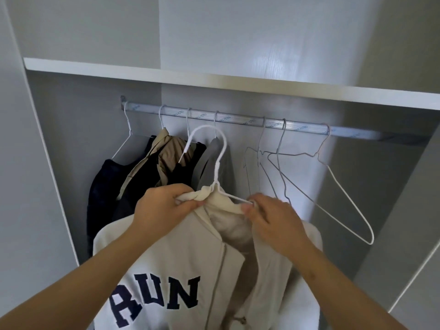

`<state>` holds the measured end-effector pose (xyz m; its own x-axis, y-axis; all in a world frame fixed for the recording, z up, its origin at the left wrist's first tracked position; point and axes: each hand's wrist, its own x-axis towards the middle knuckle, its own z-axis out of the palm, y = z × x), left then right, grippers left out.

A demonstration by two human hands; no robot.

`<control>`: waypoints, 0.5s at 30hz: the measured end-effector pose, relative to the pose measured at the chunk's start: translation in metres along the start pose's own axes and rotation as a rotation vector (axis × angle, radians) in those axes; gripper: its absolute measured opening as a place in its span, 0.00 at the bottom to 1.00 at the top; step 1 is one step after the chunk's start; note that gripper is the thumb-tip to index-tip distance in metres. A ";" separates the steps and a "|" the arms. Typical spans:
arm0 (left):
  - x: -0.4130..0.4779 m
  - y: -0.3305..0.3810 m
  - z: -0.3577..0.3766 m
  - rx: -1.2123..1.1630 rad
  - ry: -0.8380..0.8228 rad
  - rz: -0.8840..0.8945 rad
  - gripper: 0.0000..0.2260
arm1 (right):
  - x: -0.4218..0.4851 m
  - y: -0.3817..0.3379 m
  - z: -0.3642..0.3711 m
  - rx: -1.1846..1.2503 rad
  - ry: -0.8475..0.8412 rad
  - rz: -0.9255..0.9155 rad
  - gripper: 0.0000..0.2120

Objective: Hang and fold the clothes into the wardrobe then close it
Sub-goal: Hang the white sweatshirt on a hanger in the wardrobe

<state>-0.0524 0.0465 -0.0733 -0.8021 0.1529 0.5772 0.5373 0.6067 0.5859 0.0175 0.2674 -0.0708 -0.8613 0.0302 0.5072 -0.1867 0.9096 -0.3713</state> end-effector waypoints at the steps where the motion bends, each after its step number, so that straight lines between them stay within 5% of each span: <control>1: -0.001 0.004 0.002 -0.008 0.000 0.004 0.06 | 0.001 -0.002 0.000 -0.055 -0.082 0.010 0.14; 3: -0.005 0.013 0.009 0.008 -0.009 0.027 0.06 | 0.003 -0.005 0.001 -0.169 -0.122 -0.007 0.22; 6: -0.011 0.026 0.021 0.076 -0.108 0.080 0.08 | 0.004 -0.013 0.009 -0.174 -0.079 -0.025 0.15; 10: 0.002 0.032 0.013 -0.052 -0.659 0.104 0.11 | 0.004 -0.005 0.010 0.240 -0.059 0.215 0.08; 15: 0.019 0.013 -0.010 -0.264 -1.106 -0.359 0.14 | 0.000 0.006 0.012 0.300 0.016 0.240 0.22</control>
<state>-0.0581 0.0499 -0.0487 -0.6378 0.6749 -0.3712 0.1690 0.5928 0.7875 0.0110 0.2677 -0.0825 -0.8903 0.2360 0.3894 -0.1128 0.7142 -0.6908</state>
